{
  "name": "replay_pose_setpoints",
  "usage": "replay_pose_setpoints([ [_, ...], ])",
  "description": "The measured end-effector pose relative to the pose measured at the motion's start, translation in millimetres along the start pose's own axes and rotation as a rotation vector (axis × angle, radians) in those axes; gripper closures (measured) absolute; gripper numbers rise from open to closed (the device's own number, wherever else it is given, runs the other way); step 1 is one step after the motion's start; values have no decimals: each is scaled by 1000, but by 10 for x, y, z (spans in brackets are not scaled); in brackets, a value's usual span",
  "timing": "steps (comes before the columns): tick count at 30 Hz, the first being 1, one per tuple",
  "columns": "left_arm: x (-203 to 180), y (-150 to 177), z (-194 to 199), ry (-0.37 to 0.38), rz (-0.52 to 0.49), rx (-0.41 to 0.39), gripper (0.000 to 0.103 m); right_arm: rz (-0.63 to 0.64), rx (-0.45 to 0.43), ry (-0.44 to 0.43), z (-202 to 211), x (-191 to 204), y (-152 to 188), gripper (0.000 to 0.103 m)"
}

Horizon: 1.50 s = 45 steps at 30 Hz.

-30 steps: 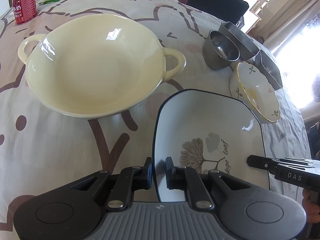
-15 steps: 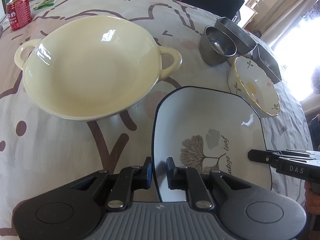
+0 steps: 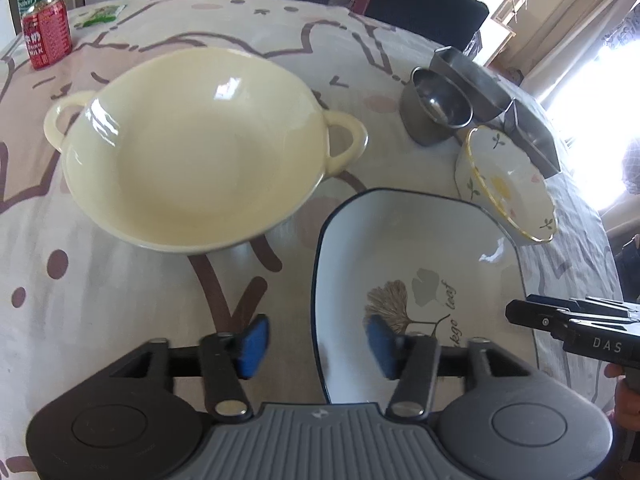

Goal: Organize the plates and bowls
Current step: 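Open both tools to release the white plate, then move both tools to the cream two-handled bowl and grasp its rim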

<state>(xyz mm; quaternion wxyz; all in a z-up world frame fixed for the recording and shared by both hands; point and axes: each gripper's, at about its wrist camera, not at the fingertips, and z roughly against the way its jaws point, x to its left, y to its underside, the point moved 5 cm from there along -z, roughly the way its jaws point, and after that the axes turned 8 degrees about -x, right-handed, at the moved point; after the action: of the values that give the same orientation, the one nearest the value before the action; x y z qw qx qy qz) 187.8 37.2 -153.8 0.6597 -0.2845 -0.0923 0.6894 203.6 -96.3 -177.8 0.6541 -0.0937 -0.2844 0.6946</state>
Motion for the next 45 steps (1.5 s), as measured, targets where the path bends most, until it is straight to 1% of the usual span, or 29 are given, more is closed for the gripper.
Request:
replay_pose_setpoints([
  [1,-8,-15,37,4,-4,-12,33,9,-9,-2,25,16,-13,53],
  [2,-19,-31,77,9,-10,-24,30,17,-19,-6,51,28,-26,48],
  [3,-32,-49,123,16,-18,-38,24,26,-32,-11,81,46,-45,43],
  [4,-45,-70,171,23,-28,-54,19,32,-45,-14,105,59,-59,40],
  [6,-64,-120,273,31,-45,-89,12,41,-70,-21,150,78,-90,29],
  [10,-65,-248,473,38,-55,-166,6,44,-123,-37,227,137,-185,17],
  [12,-36,-331,573,33,-55,-205,4,35,-159,-45,273,161,-254,6],
  [14,4,-418,654,21,-54,-241,3,28,-190,-65,321,215,-334,0],
  [15,33,-460,692,12,-55,-259,0,25,-206,-76,335,254,-373,0],
  [18,133,-576,798,-18,-50,-311,0,24,-236,-100,357,339,-495,0],
  [21,286,-702,875,-44,-21,-350,0,31,-247,-117,336,452,-598,0],
  [26,544,-912,920,-64,42,-376,0,45,-279,-136,235,623,-783,0],
  [29,690,-1010,906,-93,66,-385,0,40,-281,-146,139,728,-900,0],
  [32,832,-1088,837,-123,80,-371,0,6,-266,-168,37,793,-994,0],
  [37,1023,-1195,663,-148,87,-335,0,-14,-232,-185,-169,889,-1114,0],
  [40,1113,-1221,572,-160,88,-308,0,-82,-165,-215,-333,879,-1146,1],
  [41,1137,-1227,544,-163,88,-300,0,-105,-145,-224,-394,878,-1146,4],
  [43,1184,-1230,489,-171,87,-284,0,-135,-102,-233,-522,886,-1139,14],
  [45,1236,-1236,441,-176,88,-272,1,-150,-61,-228,-633,889,-1112,28],
])
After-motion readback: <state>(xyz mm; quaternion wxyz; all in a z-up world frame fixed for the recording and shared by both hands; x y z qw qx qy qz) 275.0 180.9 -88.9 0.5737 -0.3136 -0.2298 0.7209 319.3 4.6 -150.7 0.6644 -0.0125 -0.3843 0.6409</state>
